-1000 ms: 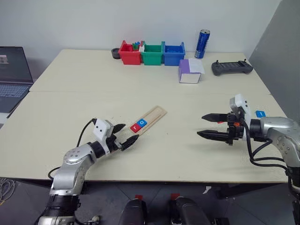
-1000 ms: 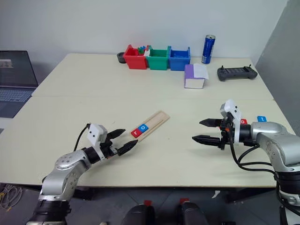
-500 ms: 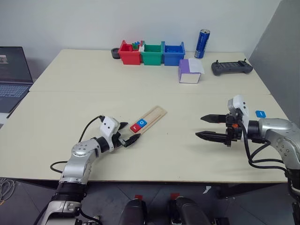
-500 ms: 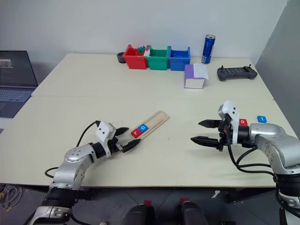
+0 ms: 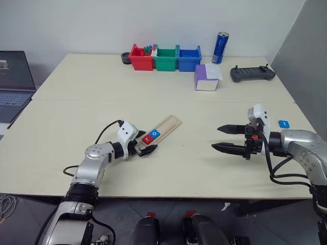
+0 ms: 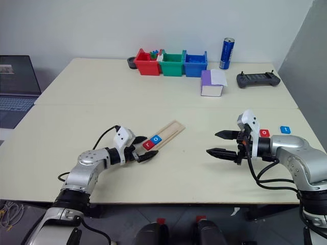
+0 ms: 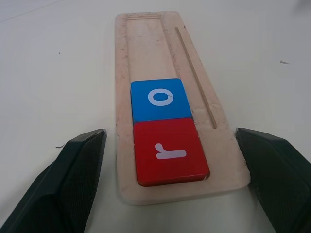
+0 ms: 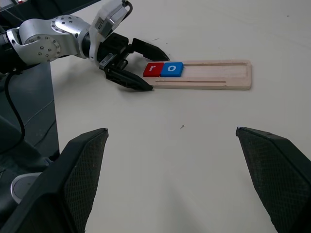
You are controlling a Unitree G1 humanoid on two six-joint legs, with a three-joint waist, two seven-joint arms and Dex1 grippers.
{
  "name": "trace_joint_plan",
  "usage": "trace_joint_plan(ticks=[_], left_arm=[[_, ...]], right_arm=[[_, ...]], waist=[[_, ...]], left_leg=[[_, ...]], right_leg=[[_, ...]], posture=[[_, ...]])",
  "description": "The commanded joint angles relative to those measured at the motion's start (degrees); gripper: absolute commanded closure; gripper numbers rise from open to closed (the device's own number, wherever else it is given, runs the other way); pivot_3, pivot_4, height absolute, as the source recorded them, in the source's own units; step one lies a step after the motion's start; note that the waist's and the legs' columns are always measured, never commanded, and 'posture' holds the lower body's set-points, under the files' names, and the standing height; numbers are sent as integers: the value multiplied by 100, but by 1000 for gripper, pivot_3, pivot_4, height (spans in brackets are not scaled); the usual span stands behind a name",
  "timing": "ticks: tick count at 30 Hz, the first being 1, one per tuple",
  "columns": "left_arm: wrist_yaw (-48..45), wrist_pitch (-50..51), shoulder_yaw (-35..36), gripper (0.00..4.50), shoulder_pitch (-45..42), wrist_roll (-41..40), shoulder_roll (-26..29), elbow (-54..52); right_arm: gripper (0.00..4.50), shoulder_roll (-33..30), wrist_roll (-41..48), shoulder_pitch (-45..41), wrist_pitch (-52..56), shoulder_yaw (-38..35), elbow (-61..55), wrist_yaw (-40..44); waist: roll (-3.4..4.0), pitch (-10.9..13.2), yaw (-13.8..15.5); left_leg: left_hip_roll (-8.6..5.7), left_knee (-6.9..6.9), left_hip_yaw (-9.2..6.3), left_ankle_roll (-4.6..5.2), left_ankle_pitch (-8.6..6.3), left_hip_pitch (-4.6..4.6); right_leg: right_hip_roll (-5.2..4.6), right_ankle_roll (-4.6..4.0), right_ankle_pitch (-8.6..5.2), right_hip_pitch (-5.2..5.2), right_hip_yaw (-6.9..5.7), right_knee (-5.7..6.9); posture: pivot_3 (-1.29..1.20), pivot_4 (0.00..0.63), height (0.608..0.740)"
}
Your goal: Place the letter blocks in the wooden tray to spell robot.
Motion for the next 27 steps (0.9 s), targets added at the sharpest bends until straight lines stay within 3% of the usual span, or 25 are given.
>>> trace_joint_plan(ticks=[1, 6, 11, 17, 21, 27], left_arm=[[-43, -110, -82, 0, -184, 180, 57, 294], [-112, -148, -133, 0, -288, 244, 36, 438], [-175, -135, -172, 1121, -299, 249, 6, 470], [-282, -526, -460, 1119, -469, 548, -64, 865], [-333, -875, -525, 1119, -723, 554, -387, 1351], [-1154, -1516, -784, 1119, -1110, 598, -746, 1858]], right_arm=[[23, 0, 121, 28, -37, -150, -229, -39], [23, -2, 144, 95, -32, -203, -283, -89], [0, -24, 188, 154, -12, -253, -349, -147], [0, -109, 259, 347, 40, -407, -530, -194], [0, -251, 319, 637, 97, -582, -755, -222], [0, -374, 472, 1033, 193, -880, -1092, -318]], waist=[[0, 0, 1], [-1, -1, -1], [-1, -1, -2], [-3, -3, 5], [0, -8, 94], [-3, -8, 145]], left_leg=[[0, 1, 0, 0, 0, 0], [0, 6, 0, 0, 0, -1], [1, 11, 0, 1, -1, 0], [1, 15, -1, 1, -1, -2], [-2, 22, -3, 6, -3, -3], [-6, 44, -1, 29, -17, -13]], right_leg=[[0, 1, 0, 0, 0, 0], [0, 1, 1, 0, 0, 2], [0, 2, 1, 0, 1, 7], [0, 2, 1, 1, 1, 8], [-2, 6, 3, 6, -1, 4], [-6, 25, 14, 12, 3, -11]], posture=[[0, 150, 740], [0, 150, 740], [0, 150, 740], [0, 150, 740], [0, 150, 740], [0, 150, 740]])
